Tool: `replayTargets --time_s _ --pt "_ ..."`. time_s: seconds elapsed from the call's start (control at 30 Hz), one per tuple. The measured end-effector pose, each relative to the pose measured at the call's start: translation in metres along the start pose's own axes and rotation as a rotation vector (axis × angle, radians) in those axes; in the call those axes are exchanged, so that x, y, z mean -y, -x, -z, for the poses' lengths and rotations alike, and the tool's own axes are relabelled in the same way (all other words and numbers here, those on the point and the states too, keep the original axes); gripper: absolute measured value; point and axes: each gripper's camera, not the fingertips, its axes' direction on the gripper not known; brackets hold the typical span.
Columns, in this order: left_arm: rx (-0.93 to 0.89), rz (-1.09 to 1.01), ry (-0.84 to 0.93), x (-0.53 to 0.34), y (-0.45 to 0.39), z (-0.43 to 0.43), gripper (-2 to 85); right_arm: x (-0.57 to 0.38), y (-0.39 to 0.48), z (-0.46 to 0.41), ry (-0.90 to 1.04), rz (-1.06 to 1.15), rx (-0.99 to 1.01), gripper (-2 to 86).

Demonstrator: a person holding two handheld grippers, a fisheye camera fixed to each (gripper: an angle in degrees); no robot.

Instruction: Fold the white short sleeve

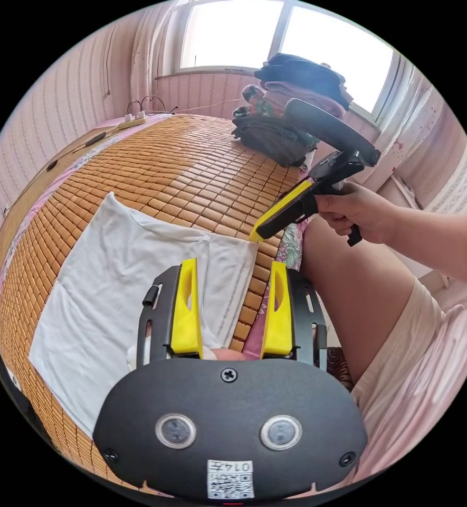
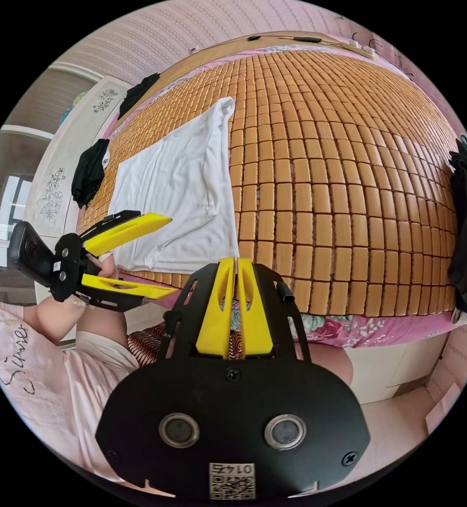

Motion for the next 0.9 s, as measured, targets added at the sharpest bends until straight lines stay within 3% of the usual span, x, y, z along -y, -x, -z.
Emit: replayTargets --time_s 0.07,0.4,0.6,0.9 --pt "0.009 -0.008 -0.010 0.004 -0.002 -0.004 18.6 -0.007 -0.019 -0.011 0.034 0.003 0.009 5.8" --pt "0.023 -0.026 0.054 0.016 -0.017 -0.036 19.9 -0.040 -0.096 -0.034 0.003 0.008 0.121 0.5" --pt "0.025 -0.038 0.076 0.020 -0.022 -0.049 19.7 -0.053 -0.145 -0.040 -0.031 -0.051 0.158 5.9" --pt "0.020 -0.049 0.112 0.027 -0.028 -0.064 19.2 -0.070 -0.219 -0.062 -0.105 -0.116 0.439 6.9"
